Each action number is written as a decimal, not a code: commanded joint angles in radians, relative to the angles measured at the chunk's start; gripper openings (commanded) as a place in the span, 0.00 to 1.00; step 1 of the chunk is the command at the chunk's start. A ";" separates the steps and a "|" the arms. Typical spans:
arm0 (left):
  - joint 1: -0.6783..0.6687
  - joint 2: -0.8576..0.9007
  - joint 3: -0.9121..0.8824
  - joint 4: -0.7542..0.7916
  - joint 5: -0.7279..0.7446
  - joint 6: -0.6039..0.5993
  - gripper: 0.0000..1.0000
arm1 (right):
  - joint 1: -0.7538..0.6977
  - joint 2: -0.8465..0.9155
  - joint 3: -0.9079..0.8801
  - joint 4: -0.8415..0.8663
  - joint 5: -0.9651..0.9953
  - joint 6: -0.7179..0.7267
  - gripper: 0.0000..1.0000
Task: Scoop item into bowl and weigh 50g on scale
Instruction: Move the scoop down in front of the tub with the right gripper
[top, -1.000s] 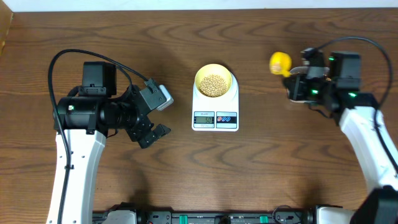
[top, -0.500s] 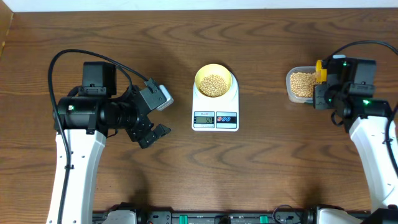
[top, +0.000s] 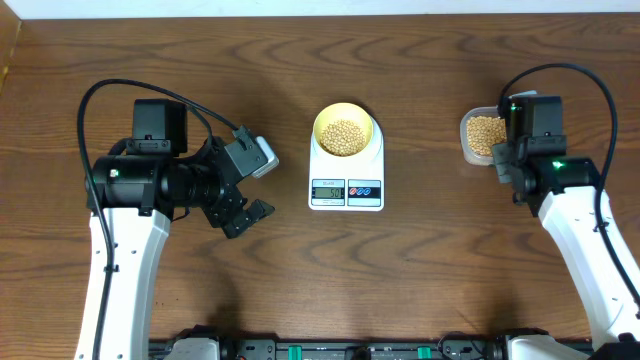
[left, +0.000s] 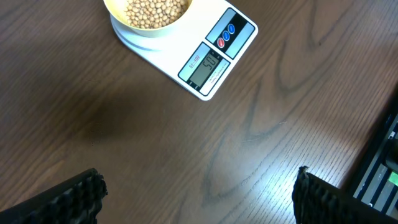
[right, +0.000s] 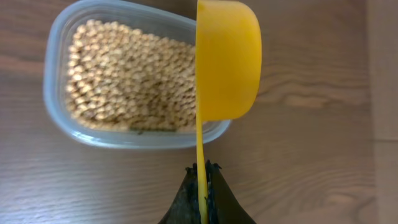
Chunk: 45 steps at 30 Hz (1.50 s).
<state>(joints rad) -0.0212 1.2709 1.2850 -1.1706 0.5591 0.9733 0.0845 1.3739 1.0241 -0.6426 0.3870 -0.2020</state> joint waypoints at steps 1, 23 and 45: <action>0.005 0.003 0.005 -0.003 0.008 0.010 0.98 | 0.022 -0.023 0.004 -0.023 -0.116 0.133 0.01; 0.005 0.003 0.006 -0.003 0.008 0.009 0.98 | 0.008 -0.149 -0.206 -0.277 -0.719 0.753 0.01; 0.005 0.003 0.005 -0.003 0.008 0.010 0.98 | -0.066 -0.149 -0.574 0.096 -0.921 0.860 0.69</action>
<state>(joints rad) -0.0212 1.2709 1.2850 -1.1706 0.5591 0.9733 0.0216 1.2293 0.4519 -0.5400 -0.5224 0.6540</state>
